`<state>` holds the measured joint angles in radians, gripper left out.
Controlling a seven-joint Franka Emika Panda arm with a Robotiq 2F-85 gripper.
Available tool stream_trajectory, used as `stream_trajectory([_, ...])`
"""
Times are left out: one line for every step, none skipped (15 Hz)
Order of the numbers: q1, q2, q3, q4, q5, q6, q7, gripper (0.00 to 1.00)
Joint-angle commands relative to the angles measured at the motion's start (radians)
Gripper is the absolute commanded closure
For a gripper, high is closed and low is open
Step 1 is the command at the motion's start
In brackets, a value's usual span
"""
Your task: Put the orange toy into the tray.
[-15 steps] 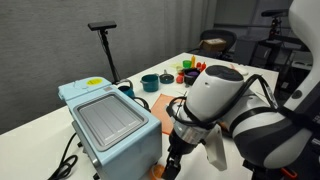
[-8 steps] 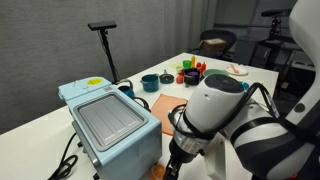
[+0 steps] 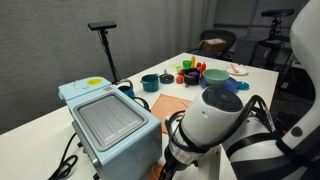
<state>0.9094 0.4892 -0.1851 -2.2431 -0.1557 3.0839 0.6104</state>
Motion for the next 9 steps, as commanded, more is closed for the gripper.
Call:
stream_trajectory([0.096,0.050,-0.079,0.034,0.057,0.042,0.000,0.00])
stream_trajectory([0.117,0.060,-0.097,0.040,0.067,0.045,-0.004,0.00])
stream_trajectory([0.134,0.067,-0.111,0.042,0.082,0.050,-0.006,0.25])
stream_trajectory([0.161,0.076,-0.136,0.046,0.091,0.056,-0.007,0.28])
stream_trajectory([0.175,0.082,-0.147,0.049,0.102,0.058,-0.010,0.34])
stream_trajectory([0.191,0.089,-0.162,0.051,0.114,0.060,-0.011,0.44])
stream_trajectory([0.205,0.094,-0.173,0.053,0.125,0.062,-0.013,0.51])
stream_trajectory([0.219,0.099,-0.186,0.055,0.134,0.063,-0.015,0.60])
stream_trajectory([0.233,0.101,-0.201,0.055,0.141,0.063,-0.017,0.66])
